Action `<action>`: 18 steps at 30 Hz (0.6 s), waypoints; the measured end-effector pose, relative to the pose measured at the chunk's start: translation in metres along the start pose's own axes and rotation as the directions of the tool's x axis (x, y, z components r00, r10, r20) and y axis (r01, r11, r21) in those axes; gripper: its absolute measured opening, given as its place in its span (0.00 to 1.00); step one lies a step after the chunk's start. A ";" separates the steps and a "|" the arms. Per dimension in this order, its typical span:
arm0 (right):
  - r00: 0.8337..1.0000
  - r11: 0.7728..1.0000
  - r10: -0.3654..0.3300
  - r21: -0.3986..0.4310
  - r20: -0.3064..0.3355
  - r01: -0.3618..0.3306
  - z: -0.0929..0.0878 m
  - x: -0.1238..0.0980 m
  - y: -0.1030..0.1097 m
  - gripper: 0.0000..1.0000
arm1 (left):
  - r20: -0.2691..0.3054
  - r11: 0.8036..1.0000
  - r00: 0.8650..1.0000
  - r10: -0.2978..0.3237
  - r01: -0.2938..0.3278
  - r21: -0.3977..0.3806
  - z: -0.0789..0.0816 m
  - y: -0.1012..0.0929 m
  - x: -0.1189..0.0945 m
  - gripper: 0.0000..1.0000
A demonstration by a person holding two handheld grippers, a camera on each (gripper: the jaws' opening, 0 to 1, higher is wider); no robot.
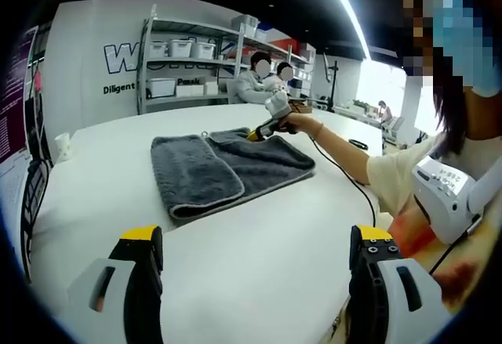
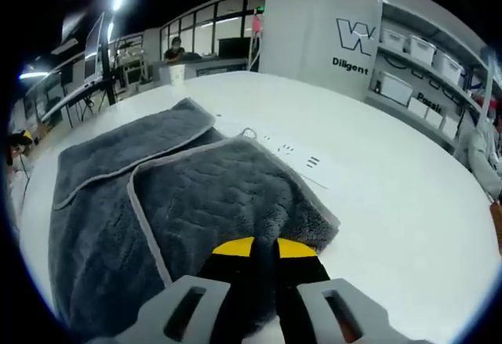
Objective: Open the folded towel by lifting each exposed corner and separating the folded layers until the towel lies flat within the target outline without major curled edges
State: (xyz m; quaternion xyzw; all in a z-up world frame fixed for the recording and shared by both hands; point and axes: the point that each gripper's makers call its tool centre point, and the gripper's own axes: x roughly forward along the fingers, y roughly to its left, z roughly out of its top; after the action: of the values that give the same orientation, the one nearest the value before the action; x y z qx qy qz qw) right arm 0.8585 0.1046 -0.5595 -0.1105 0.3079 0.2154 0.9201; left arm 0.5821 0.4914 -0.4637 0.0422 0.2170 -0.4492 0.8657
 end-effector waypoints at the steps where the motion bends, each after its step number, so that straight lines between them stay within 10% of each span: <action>1: 1.000 1.000 -0.002 0.000 0.002 0.002 -0.001 -0.001 -0.002 0.02 | -0.002 1.000 1.000 -0.002 0.002 0.000 -0.001 0.000 0.001 0.98; 18: 0.998 0.999 -0.051 0.013 0.020 0.051 -0.007 -0.005 -0.023 0.04 | -0.007 1.000 1.000 -0.018 0.018 -0.006 -0.003 -0.003 0.007 0.98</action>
State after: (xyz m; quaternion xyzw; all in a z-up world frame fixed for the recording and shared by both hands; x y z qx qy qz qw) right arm 0.8618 0.0804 -0.5599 -0.1101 0.2968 0.1911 0.9291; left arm 0.5819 0.4851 -0.4689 0.0394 0.2217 -0.4561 0.8610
